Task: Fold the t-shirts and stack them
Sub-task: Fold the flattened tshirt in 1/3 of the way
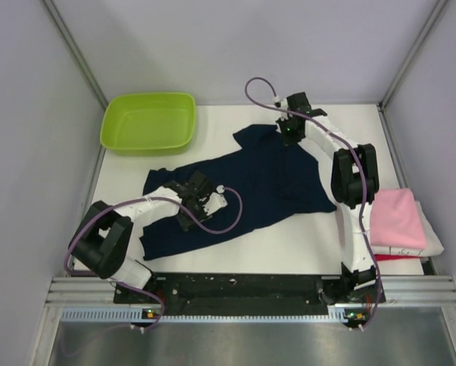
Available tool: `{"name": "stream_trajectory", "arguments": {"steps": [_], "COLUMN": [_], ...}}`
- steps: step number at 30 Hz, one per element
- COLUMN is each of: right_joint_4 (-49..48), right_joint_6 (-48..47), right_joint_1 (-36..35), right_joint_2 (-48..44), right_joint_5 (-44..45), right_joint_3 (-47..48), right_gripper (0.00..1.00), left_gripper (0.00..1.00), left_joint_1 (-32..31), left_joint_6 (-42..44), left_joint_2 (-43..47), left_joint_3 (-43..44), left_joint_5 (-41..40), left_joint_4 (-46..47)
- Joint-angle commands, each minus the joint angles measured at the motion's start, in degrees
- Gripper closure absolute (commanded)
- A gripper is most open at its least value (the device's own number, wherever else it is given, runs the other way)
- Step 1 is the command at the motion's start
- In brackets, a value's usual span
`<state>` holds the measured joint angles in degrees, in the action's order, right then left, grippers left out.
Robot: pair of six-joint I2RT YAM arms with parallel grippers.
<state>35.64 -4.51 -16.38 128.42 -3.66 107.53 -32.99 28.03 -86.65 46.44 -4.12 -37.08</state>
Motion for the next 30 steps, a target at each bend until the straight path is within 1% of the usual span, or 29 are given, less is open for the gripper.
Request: {"name": "stream_trajectory", "arguments": {"steps": [1, 4, 5, 6, 7, 8, 10, 13, 15, 18, 21, 23, 25, 29, 30], "right_joint_4": [-0.83, -0.75, -0.66, -0.40, -0.05, 0.31, 0.66, 0.66, 1.27, 2.77, 3.56, 3.65, 3.65, 3.74, 3.74], "right_joint_6": [-0.76, -1.20, -1.29, -1.29, -1.20, -0.85, -0.15, -1.28, -2.69, -3.04, -3.31, -3.48, -3.40, -3.22, -3.22], "right_joint_1": [-0.23, -0.14, -0.23, -0.14, -0.23, -0.32, -0.58, -2.24, -3.04, -3.04, -3.04, -3.04, -2.95, -2.96, -3.04], "right_joint_2": [-2.03, -1.86, -1.77, -1.94, -1.86, -2.03, -2.21, -1.69, -0.90, -0.54, -1.50, -1.94, -1.95, -1.77, -1.94], "right_joint_5": [0.58, 0.50, -0.03, -0.03, 0.23, 0.49, 0.32, 1.72, 3.04, 1.56, 1.29, 0.41, 0.32, 1.29, 1.64], "right_joint_3": [4.36, 3.75, 3.40, 2.87, 2.43, 1.73, -0.11, -2.93, -3.37, -3.81, -4.60, -4.78, -4.52, -3.82, -3.81], "right_gripper": [1.00, 1.00, 0.96, 0.80, 0.66, 0.59, 0.55, 0.53, 0.53, 0.56, 0.56, 0.59, 0.72, 0.92, 0.94], "left_gripper": [0.60, 0.60, 0.60, 0.59, 0.58, 0.58, 0.57, 0.56, 0.56, 0.56, 0.56, 0.55, 0.55, 0.55, 0.55], "left_joint_1": [-0.76, -0.67, -0.67, -0.67, -0.67, -0.67, -0.67, -0.67, -0.76, -0.67, -0.67, -0.67, -0.67, -0.67, -0.67], "left_joint_6": [0.44, 0.18, 0.18, 0.18, 0.01, -0.17, -0.17, -0.43, -0.43, -0.43, -0.43, -0.52, -0.43, -0.43, -0.35], "left_joint_2": [-4.14, -3.96, -3.88, -3.79, -3.79, -3.79, -3.79, -3.79, -3.87, -3.79, -3.61, -3.70, -3.87, -3.88, -3.79], "left_joint_3": [-4.25, -4.33, -4.51, -4.51, -4.69, -4.77, -4.69, -4.34, -3.90, -3.81, -3.90, -3.90, -3.81, -3.46, -3.54], "left_joint_5": [0.60, 0.34, 0.60, 0.87, 1.04, 1.04, 1.04, 1.57, 1.83, 1.31, 1.22, 1.40, 1.31, 1.13, 1.22], "left_joint_4": [0.69, 0.96, 0.96, 0.96, 0.96, 0.96, 0.96, 0.96, 0.78, 0.52, 0.43, 0.52, 0.52, 0.43, 0.34]}}
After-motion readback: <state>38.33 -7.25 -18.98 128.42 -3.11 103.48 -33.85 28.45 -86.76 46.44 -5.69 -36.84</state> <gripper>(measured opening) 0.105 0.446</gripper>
